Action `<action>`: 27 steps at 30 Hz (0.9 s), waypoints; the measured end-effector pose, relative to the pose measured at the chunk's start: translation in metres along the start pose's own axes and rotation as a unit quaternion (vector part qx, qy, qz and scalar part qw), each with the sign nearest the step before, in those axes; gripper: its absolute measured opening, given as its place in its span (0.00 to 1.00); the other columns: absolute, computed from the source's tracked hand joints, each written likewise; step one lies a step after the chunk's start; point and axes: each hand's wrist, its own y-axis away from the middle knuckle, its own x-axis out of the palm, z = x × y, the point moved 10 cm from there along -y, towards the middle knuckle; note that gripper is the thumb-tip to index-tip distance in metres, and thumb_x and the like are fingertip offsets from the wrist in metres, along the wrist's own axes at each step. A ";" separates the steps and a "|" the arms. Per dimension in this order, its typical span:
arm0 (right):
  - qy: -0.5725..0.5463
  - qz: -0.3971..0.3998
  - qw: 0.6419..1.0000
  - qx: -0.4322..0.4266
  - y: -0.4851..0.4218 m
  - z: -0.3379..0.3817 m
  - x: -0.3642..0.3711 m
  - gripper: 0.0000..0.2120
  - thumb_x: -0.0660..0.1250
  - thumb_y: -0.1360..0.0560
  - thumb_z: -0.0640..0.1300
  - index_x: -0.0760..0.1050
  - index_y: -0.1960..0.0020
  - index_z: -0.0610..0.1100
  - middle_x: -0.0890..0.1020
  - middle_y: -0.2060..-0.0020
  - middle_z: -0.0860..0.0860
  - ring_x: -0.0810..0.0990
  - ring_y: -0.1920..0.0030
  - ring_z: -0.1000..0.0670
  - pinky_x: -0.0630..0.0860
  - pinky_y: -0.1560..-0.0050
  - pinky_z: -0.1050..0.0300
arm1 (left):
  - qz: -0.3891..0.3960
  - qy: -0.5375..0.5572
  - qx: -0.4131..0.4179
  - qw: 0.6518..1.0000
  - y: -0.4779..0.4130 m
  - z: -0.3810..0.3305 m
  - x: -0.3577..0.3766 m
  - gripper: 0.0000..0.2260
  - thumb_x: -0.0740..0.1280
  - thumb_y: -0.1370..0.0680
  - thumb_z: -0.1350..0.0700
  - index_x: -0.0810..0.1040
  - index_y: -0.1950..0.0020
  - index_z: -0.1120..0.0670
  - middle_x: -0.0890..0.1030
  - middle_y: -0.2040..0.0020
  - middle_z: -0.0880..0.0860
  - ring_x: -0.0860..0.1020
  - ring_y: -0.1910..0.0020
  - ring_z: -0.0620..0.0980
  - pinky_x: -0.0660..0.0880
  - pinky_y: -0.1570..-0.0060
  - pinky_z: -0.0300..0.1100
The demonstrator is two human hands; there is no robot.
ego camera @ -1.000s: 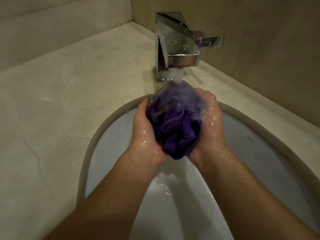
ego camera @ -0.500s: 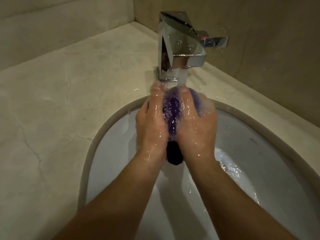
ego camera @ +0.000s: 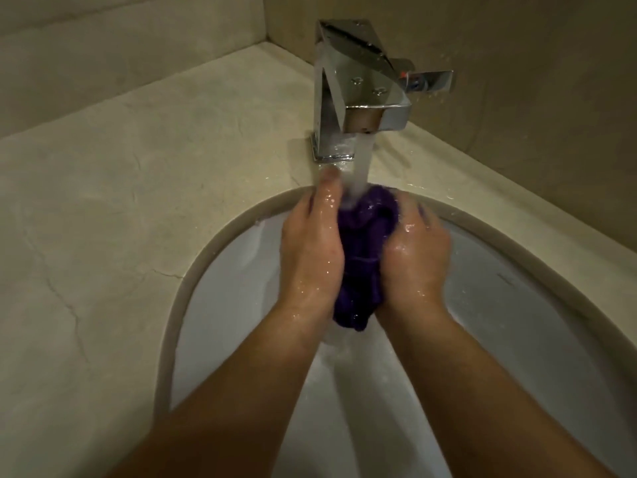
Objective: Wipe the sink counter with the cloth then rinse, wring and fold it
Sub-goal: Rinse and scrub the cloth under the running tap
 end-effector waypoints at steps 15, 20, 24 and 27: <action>0.088 0.135 0.986 -0.039 0.016 0.029 0.028 0.14 0.61 0.26 0.63 0.84 0.57 0.60 0.87 0.56 0.58 0.85 0.51 0.54 0.79 0.43 0.48 | 0.136 0.157 -0.128 0.970 0.006 0.018 0.025 0.24 0.68 0.25 0.38 0.83 0.38 0.53 0.86 0.43 0.57 0.85 0.45 0.58 0.79 0.43 0.55; 0.172 0.047 0.975 -0.131 0.025 0.027 0.028 0.09 0.66 0.22 0.54 0.79 0.59 0.52 0.83 0.64 0.59 0.82 0.63 0.60 0.77 0.59 0.59 | 0.022 0.072 0.003 0.997 0.001 0.004 0.006 0.12 0.75 0.28 0.49 0.84 0.47 0.52 0.87 0.55 0.53 0.86 0.53 0.54 0.82 0.53 0.50; 0.166 -0.014 0.979 -0.119 0.025 0.014 0.016 0.07 0.69 0.24 0.48 0.79 0.60 0.50 0.83 0.65 0.56 0.80 0.65 0.58 0.78 0.60 0.58 | -0.049 -0.018 0.040 0.998 0.002 0.002 -0.008 0.04 0.71 0.30 0.50 0.84 0.59 0.48 0.86 0.63 0.50 0.86 0.57 0.54 0.82 0.52 0.55; 0.166 -0.021 0.978 -0.126 0.021 0.013 0.013 0.07 0.70 0.25 0.45 0.78 0.62 0.49 0.82 0.66 0.54 0.79 0.66 0.57 0.80 0.57 0.53 | -0.053 -0.021 0.064 0.996 0.003 -0.003 -0.009 0.06 0.70 0.27 0.56 0.81 0.65 0.51 0.82 0.69 0.48 0.82 0.65 0.47 0.80 0.59 0.47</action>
